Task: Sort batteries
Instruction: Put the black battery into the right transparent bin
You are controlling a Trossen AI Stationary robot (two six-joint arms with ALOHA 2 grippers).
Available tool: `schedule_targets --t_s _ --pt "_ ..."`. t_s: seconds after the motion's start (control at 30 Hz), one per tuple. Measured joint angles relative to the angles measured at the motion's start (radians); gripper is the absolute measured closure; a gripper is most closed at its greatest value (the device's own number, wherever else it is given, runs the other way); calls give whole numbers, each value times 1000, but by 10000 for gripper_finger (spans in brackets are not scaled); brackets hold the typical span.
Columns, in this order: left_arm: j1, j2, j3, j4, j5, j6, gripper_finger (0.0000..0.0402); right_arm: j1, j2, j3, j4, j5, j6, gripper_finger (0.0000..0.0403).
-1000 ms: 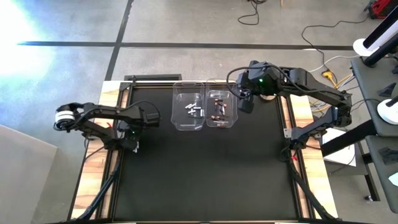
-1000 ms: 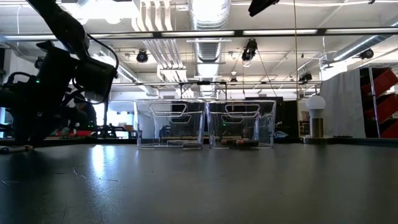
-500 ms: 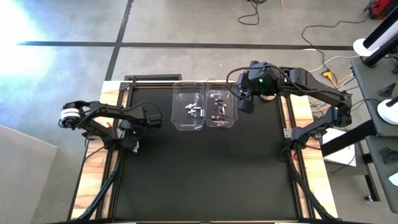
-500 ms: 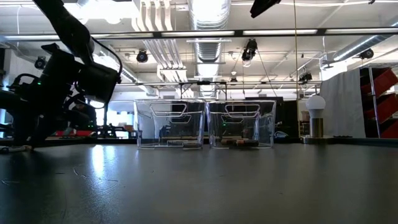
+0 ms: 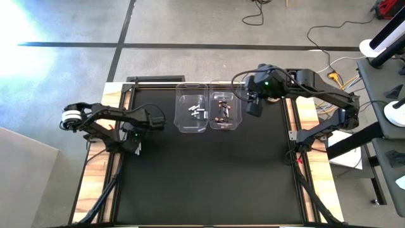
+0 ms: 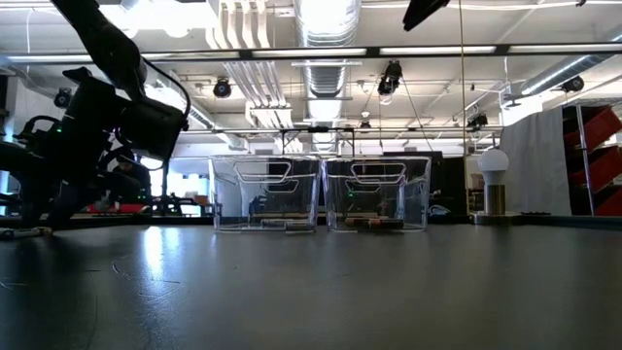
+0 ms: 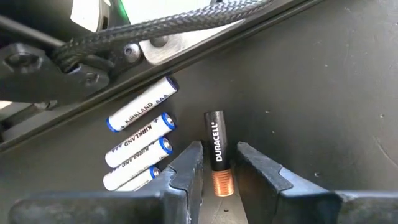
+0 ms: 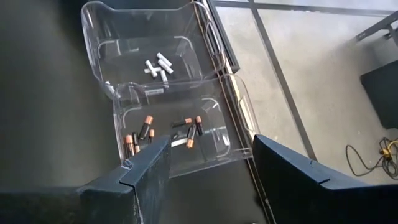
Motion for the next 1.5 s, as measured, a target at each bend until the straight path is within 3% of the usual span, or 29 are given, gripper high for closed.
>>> schedule_targets --t_s 0.5,0.73,1.07,1.3,1.5 --pt "-1 2 -2 -12 -11 50 326 0 -65 -1 0 2 5 184" --pt "-1 2 -3 -6 -32 51 388 0 -86 -1 -4 4 13 184" --pt "-2 11 0 10 -75 125 390 0 -113 -2 -14 4 7 184" --pt "-2 -24 39 78 -201 348 393 0 -116 -8 -14 4 12 184" --pt "-9 -109 94 63 -228 517 394 0 -117 -61 -11 3 63 184"
